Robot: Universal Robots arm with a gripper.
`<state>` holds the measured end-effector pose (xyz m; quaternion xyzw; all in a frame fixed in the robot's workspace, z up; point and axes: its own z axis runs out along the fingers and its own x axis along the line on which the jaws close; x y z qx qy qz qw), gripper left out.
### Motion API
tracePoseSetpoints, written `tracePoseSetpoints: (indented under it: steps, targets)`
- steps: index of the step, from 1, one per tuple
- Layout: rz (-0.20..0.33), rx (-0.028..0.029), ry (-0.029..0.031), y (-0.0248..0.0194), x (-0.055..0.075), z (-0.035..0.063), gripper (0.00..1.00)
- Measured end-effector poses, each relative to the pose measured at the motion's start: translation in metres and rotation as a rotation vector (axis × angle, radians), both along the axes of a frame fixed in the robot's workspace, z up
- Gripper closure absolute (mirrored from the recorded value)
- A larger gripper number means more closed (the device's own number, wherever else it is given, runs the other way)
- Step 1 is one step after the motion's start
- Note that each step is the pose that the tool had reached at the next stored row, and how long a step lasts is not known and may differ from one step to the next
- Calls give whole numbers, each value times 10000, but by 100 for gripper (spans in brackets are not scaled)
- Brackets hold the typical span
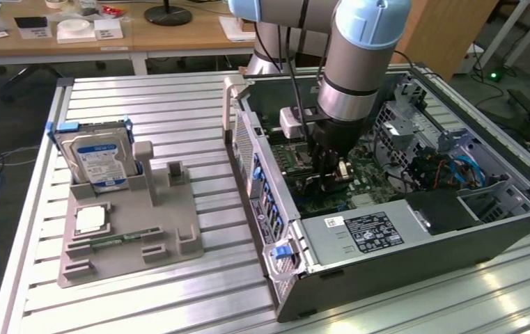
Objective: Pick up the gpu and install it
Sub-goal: 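Insert the gpu into the slot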
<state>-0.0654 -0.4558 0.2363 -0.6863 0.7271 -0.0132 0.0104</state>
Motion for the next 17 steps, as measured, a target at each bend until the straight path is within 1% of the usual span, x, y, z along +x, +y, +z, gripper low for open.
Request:
tracePoseSetpoints:
  steps: [2, 3, 4, 5, 8, 17]
  targets:
    - [0, 0, 6, 0, 1, 0, 59]
    - [-1, 1, 46, 0, 1, 0, 59]
    - [0, 0, 114, 0, 3, 0, 59]
    - [1, -1, 167, 0, 5, 1, 59]
    - [0, 0, 242, 0, 6, 0, 59]
    - [0, 1, 242, 0, 6, 0, 59]
